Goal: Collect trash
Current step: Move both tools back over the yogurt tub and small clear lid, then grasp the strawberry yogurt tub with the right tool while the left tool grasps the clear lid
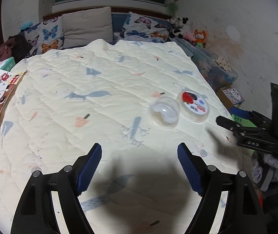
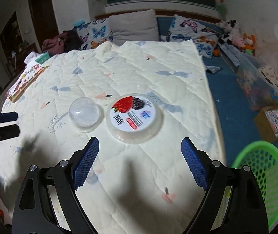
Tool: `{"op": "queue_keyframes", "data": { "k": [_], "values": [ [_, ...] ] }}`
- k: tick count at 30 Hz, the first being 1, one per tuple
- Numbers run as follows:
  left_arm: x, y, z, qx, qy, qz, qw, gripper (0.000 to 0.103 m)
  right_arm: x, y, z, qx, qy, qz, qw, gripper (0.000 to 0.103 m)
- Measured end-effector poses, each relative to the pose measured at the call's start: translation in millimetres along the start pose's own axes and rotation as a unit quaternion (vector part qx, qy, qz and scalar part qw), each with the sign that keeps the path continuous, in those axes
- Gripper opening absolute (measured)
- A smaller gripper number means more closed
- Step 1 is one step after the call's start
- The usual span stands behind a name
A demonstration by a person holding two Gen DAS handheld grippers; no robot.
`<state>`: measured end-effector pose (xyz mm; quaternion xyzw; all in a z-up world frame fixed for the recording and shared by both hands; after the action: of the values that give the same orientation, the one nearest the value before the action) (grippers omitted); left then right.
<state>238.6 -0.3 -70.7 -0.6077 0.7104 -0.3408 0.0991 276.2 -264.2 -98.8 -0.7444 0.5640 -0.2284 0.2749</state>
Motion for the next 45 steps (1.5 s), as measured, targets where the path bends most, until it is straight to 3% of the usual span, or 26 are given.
{"op": "queue_keyframes", "data": {
  "k": [12, 25, 45],
  "values": [
    [-15.6, 0.9, 4.7, -0.007, 0.000, -0.013, 0.9999, 0.077, -17.4, -18.7, 47.7, -0.018, 0.015, -0.045, 0.999, 0.090],
    [-18.7, -0.7, 13.8, -0.017, 0.001, -0.010, 0.9998, 0.077, -23.4, -24.4, 74.0, -0.032, 0.017, -0.051, 0.998, 0.091],
    [7.9, -15.1, 48.7, -0.034, 0.006, 0.040, 0.9986, 0.077, -4.6, -21.8, 53.0, -0.025, 0.014, -0.024, 0.999, 0.090]
  ]
}}
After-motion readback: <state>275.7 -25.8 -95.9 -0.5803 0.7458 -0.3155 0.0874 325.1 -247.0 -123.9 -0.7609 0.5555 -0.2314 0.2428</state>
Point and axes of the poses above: each gripper's, at about its wrist camera, not at the fingertips, and z roughly the way its jaws point, x to its right, y to its underside, the point moved 4 cm from there along z, roughly the way its jaws point, and after that the axes turned 7 degrees about y, right-handed, at the moved point
